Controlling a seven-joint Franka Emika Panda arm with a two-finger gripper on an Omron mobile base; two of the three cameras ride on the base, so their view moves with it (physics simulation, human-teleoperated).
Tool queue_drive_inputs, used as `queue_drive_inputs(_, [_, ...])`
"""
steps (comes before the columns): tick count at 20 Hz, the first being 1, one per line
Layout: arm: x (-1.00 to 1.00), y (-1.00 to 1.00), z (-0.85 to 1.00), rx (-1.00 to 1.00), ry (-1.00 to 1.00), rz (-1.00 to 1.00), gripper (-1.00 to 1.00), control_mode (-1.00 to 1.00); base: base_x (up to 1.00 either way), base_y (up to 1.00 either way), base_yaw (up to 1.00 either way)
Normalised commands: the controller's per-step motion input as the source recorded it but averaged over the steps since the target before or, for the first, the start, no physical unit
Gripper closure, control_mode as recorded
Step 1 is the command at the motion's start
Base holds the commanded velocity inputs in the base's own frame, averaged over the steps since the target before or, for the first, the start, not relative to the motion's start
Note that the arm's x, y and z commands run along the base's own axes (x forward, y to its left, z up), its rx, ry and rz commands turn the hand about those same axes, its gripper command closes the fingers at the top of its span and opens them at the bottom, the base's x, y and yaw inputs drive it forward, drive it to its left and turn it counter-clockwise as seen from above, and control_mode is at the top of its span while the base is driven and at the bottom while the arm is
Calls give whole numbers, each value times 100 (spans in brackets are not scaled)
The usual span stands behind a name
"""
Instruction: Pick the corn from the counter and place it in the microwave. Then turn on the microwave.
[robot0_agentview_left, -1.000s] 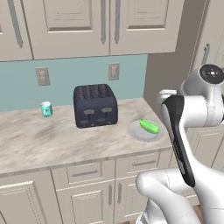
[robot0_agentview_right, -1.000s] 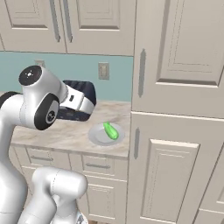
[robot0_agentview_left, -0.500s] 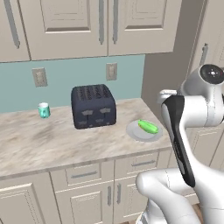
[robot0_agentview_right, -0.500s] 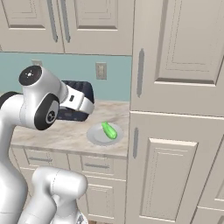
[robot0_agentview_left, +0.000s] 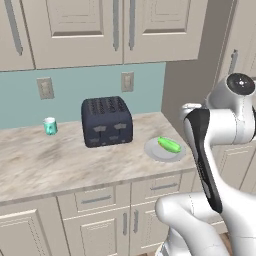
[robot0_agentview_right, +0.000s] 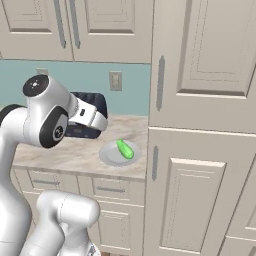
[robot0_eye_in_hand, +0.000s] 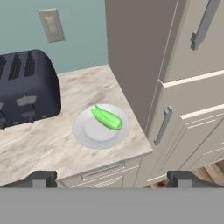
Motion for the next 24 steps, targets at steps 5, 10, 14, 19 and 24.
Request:
queue_drive_inputs(5, [0, 0, -1, 0, 1, 0, -100, -100, 0, 0, 0])
queue_drive_inputs(10, [0, 3, 0, 0, 3, 4, -100, -100, 0, 0, 0])
queue_drive_inputs(14, [2, 7, -4, 0, 5, 11, -100, -100, 0, 0, 0])
queue_drive_inputs(19, [5, 11, -7, -1, 7, 13, -100, -100, 0, 0, 0])
queue_drive_inputs(24, [6, 5, -9, -4, 5, 9, -100, -100, 0, 0, 0])
